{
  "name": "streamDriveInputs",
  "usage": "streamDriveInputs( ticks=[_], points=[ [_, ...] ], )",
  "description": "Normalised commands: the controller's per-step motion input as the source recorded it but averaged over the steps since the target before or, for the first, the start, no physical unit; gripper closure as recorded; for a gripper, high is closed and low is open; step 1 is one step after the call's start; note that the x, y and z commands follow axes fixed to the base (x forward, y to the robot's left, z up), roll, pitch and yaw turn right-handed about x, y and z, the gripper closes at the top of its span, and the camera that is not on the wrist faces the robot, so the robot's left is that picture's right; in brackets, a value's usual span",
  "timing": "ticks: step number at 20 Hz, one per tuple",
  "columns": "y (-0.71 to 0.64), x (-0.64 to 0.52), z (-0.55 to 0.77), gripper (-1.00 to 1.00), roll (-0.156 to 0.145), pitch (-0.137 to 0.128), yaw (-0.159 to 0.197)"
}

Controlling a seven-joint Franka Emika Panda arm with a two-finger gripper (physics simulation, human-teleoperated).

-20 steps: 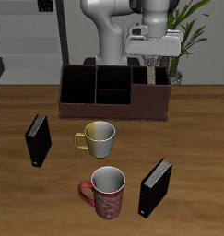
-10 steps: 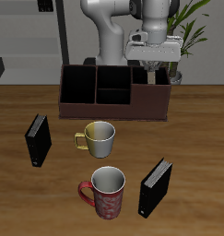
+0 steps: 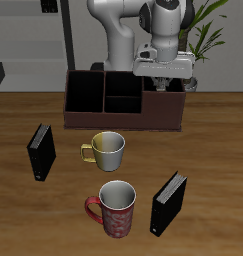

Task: Place the yellow book into the back desk caddy's right compartment

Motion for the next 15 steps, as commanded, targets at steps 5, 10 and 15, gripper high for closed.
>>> streamDriveInputs(
  ticks=[5,10,15],
  points=[
    [-0.07,0.04,-0.01,-1.0,-0.007,0.025,-0.015],
    [0.04,0.05,0.14,-1.0,0.0,0.003,0.065],
    [-0.17,0.04,0.2,-1.0,-0.021,-0.01,0.04]
  ],
)
